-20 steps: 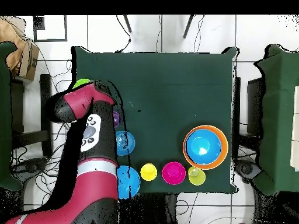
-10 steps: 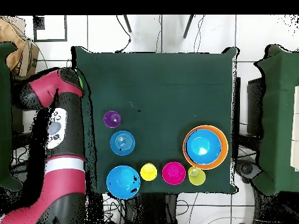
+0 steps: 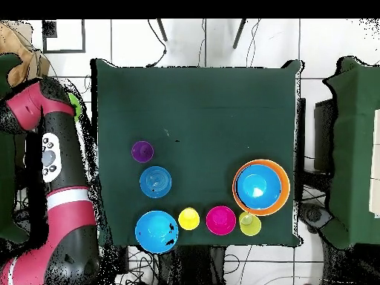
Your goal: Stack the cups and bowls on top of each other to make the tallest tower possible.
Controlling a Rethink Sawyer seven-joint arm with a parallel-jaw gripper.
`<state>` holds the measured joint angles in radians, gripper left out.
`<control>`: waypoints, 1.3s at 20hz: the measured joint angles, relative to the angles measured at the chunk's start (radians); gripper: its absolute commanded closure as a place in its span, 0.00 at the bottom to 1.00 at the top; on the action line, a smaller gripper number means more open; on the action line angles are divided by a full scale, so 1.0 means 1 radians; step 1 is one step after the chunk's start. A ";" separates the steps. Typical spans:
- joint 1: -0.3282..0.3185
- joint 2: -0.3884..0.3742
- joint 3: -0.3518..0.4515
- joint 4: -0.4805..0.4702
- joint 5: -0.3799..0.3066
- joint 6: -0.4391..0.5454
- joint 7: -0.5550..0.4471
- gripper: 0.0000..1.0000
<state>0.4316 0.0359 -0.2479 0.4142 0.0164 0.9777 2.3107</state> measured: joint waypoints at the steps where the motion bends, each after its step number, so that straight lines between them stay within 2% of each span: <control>1: 0.001 0.001 0.000 0.000 0.000 -0.001 0.000 1.00; 5: 0.003 -0.037 0.000 0.076 0.000 -0.044 0.000 1.00; 9: -0.014 -0.158 0.002 0.280 -0.001 -0.155 0.000 1.00; 11: -0.027 -0.198 0.004 0.344 -0.002 -0.195 0.000 1.00; 14: -0.084 -0.298 0.014 0.488 -0.015 -0.279 -0.009 1.00; 17: -0.127 -0.350 0.024 0.555 -0.027 -0.313 -0.020 1.00; 19: -0.190 -0.413 0.041 0.628 -0.046 -0.341 -0.037 1.00; 26: -0.304 -0.510 0.079 0.724 -0.108 -0.358 -0.095 1.00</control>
<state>0.1280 -0.4745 -0.1687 1.1379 -0.0917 0.6196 2.2158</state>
